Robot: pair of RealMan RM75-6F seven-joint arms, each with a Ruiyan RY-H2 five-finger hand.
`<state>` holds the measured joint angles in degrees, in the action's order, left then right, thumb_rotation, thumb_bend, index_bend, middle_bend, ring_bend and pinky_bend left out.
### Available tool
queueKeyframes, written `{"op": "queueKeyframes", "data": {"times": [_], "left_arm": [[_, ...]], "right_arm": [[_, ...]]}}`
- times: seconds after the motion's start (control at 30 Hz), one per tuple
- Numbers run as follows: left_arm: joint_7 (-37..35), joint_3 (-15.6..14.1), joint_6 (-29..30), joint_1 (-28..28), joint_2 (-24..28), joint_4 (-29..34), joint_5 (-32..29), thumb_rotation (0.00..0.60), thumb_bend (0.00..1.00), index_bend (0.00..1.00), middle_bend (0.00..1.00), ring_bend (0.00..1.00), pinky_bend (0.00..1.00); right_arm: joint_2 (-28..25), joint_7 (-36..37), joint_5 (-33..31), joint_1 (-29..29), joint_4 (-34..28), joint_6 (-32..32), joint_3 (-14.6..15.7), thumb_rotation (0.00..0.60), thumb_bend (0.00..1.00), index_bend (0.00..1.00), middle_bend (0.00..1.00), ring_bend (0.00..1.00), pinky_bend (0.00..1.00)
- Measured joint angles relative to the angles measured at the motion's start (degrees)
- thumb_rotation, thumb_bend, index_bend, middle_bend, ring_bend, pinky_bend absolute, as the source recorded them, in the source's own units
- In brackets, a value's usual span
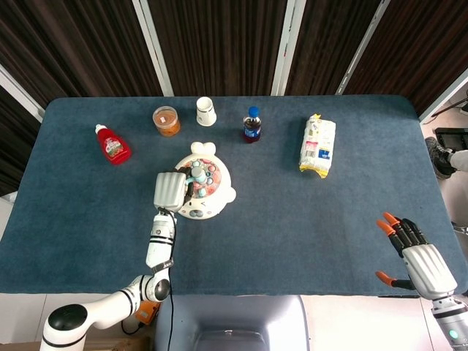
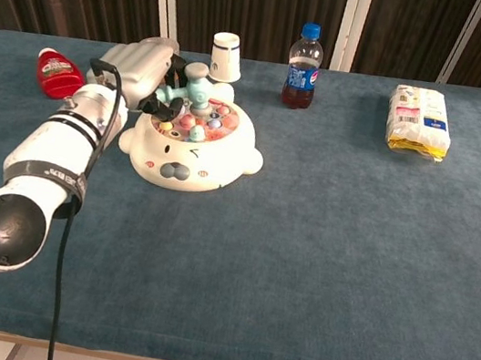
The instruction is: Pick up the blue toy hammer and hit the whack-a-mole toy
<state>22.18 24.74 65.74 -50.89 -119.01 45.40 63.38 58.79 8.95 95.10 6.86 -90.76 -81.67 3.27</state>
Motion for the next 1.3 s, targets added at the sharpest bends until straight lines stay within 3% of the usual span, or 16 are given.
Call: {"op": "queueKeyframes", "data": {"times": [0.73, 1.3], "left_arm": [[0.8, -1.6, -2.6, 1.0, 1.1, 0.6, -1.5, 0.6, 0.77, 0.76, 1.0, 0.89, 1.0], [-0.8, 0.8, -1.2, -0.5, 4.0, 0.6, -1.3, 0.6, 0.77, 0.76, 1.0, 0.89, 1.0]], "right_arm": [[0.2, -0.5, 0.0, 0.3, -0.1, 0.6, -0.1, 0.6, 0.25, 0.0, 0.0, 0.0, 0.0], [0.1, -0.3, 0.1, 0.1, -0.1, 0.3, -0.1, 0.6, 0.25, 0.0, 0.0, 0.0, 0.0]]}}
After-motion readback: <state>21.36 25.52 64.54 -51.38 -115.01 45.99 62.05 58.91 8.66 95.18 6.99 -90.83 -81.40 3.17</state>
